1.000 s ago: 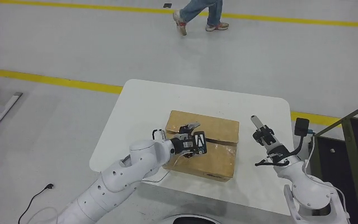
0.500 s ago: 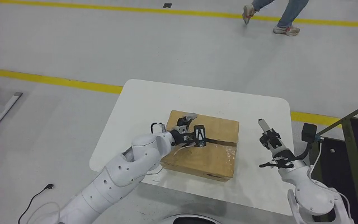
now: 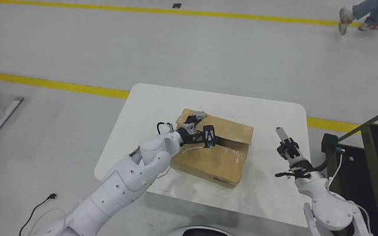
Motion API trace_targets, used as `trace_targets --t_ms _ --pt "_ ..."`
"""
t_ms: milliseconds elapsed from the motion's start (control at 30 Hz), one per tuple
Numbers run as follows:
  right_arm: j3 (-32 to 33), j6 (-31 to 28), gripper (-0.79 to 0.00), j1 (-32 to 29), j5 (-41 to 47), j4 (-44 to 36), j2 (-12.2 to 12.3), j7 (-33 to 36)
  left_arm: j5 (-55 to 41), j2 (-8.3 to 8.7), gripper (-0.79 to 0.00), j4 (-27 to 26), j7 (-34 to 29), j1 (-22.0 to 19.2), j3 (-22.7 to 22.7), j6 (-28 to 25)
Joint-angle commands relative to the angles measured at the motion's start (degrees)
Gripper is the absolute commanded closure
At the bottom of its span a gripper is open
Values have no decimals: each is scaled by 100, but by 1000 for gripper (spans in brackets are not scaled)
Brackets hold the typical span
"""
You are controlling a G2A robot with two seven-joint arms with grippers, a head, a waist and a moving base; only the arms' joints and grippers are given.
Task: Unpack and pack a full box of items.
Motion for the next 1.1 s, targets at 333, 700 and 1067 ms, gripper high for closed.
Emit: trace_targets --t_ms 333,700,1067 --pt "34 92 -785 -108 7 -92 -14 -162 -297 -423 -785 864 287 -765 98 398" --pt "303 323 -785 -355 149 -256 -47 -540 -641 -1325 -785 2871 839 -1880 844 945" --pt "308 490 -785 -429 177 -296 -71 -606 -847 -2284 -785 4677 923 -2382 1363 1199"
